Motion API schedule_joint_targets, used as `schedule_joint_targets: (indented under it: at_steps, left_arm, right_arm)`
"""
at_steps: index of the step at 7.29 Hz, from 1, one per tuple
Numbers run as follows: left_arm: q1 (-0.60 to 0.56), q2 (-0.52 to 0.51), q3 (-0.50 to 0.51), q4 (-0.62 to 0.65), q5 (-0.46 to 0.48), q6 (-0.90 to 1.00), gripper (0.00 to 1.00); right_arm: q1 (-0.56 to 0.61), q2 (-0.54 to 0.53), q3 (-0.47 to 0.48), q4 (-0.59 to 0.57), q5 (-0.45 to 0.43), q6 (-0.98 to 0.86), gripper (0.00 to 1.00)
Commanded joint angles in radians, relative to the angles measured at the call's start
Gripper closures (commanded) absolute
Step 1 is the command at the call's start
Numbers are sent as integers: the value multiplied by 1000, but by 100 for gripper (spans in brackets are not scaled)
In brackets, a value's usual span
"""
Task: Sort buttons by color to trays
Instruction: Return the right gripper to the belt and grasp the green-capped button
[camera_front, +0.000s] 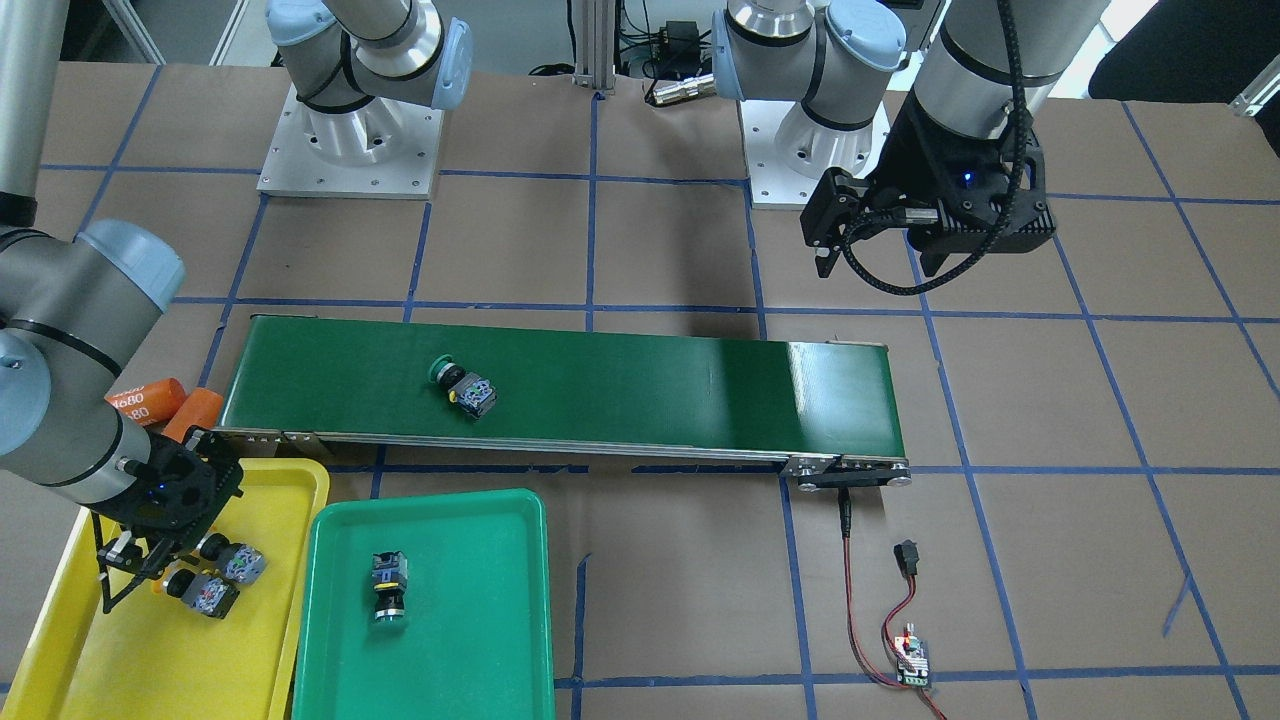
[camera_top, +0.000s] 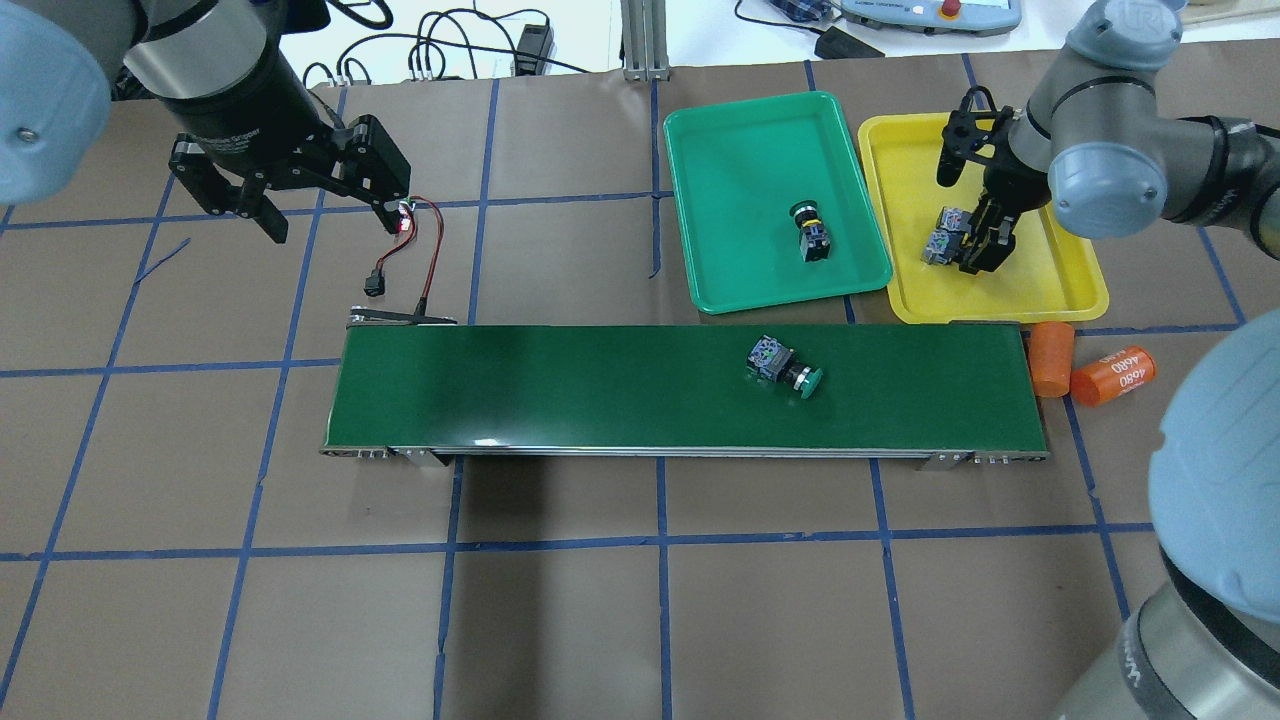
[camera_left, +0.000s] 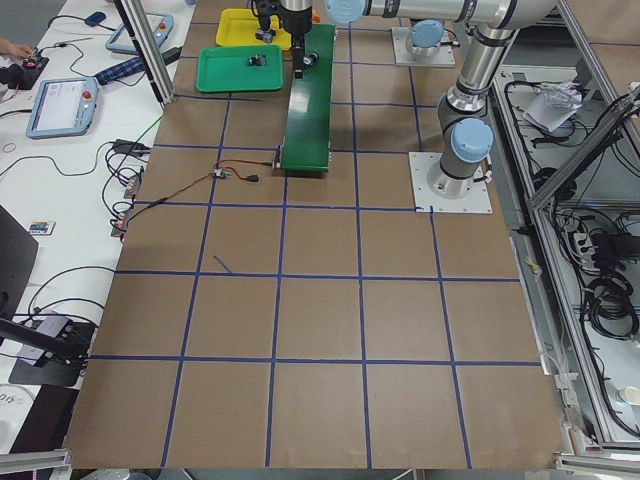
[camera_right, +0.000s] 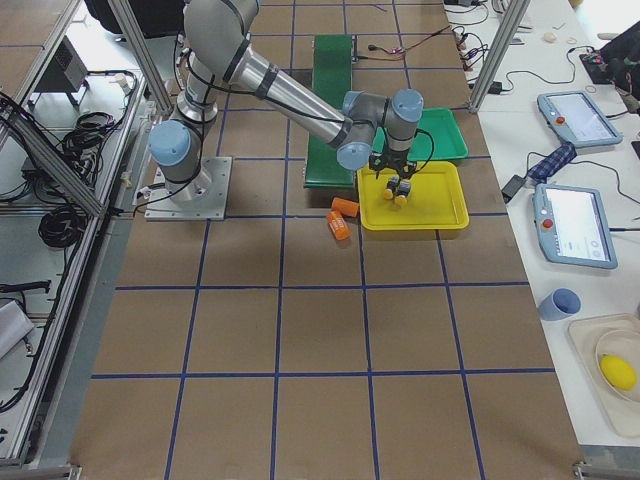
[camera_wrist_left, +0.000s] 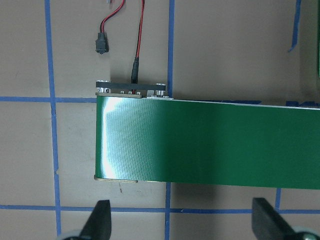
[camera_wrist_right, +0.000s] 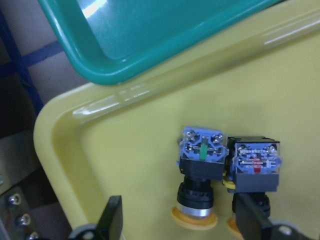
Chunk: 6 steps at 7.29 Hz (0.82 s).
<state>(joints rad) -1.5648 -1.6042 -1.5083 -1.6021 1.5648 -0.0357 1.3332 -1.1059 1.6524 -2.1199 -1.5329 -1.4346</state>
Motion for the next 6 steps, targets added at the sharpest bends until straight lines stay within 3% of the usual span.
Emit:
schedule_joint_targets:
  at_steps: [1,4,6]
  left_arm:
    - [0,-16,25,1,-5,-6,0]
    - [2,0,22,1,-5,-1,0]
    - [2,12,11,1,-2,0,0]
  right_arm:
    - [70,-99,39,105,0,138,0]
    - [217,-337,297,75,5,415,0]
    - [317,-342,325,26,-13,498,0]
